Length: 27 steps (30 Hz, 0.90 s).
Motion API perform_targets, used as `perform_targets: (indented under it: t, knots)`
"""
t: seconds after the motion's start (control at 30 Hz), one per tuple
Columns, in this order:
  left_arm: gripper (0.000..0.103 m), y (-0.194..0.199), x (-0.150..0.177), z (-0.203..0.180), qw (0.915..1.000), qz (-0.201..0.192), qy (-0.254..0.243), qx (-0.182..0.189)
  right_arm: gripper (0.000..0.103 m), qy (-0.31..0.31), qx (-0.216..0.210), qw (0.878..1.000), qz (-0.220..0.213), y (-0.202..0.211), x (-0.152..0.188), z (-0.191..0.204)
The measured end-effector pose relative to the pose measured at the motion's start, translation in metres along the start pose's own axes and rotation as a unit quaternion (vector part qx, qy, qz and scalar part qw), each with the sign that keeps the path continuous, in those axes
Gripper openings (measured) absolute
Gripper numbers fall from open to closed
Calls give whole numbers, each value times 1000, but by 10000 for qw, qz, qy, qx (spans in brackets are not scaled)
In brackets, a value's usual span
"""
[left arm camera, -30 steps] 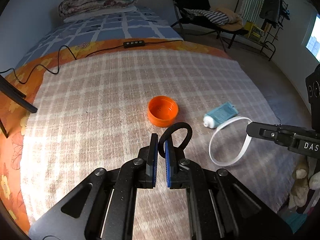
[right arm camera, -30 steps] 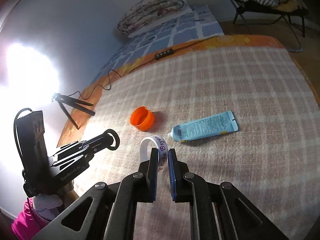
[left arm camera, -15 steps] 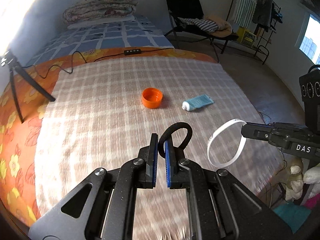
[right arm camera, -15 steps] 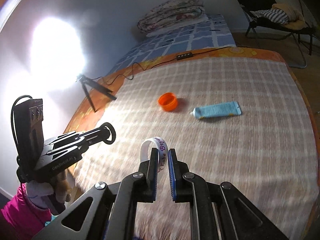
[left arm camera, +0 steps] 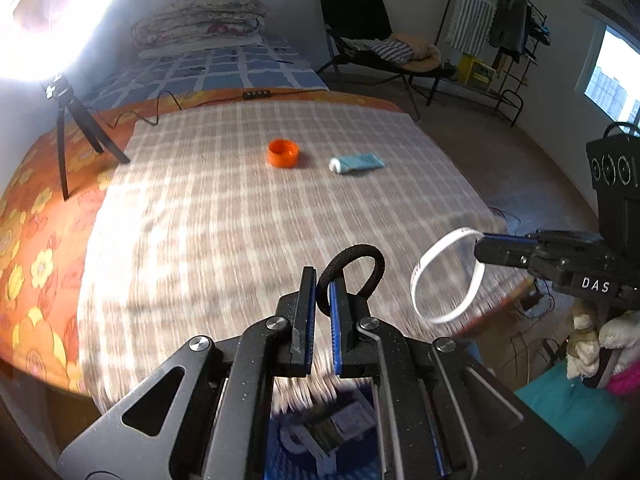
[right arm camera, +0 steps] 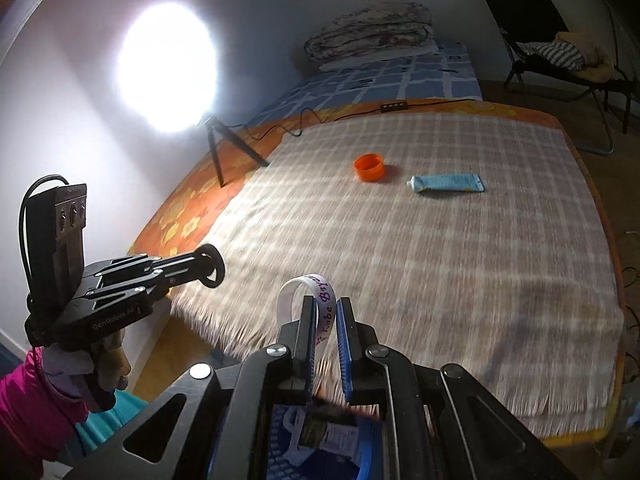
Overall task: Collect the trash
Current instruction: 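Carry the hair tie and wristband down over the blue basket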
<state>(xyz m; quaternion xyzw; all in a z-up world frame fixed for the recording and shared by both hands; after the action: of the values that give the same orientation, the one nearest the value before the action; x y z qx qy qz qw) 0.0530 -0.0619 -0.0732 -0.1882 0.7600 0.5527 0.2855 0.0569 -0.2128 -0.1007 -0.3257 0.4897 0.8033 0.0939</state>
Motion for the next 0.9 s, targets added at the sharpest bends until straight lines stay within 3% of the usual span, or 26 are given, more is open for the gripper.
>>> perform_targets:
  t: [0.47, 0.9]
  knots:
    - [4, -6, 87, -22, 9989, 467, 58, 59, 8, 297, 51, 9989, 354, 3, 70, 27]
    - [4, -29, 131, -18, 9957, 910, 132, -58, 8, 424, 178, 9965, 692, -20, 108, 32]
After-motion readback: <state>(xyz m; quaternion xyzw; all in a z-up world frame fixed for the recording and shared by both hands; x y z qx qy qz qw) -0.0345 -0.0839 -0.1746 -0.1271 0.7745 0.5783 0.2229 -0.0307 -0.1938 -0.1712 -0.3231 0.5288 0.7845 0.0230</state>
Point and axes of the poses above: each gripper's, at about its wrist camera, not at the fingertips, and y roughly against the way its jaws point, z to its left, x to its underside, the point moved 2 cm from there along -y, roughly the way its jaws point, and after that the axes turned 5 degrees about x, right-handed, at the moved point
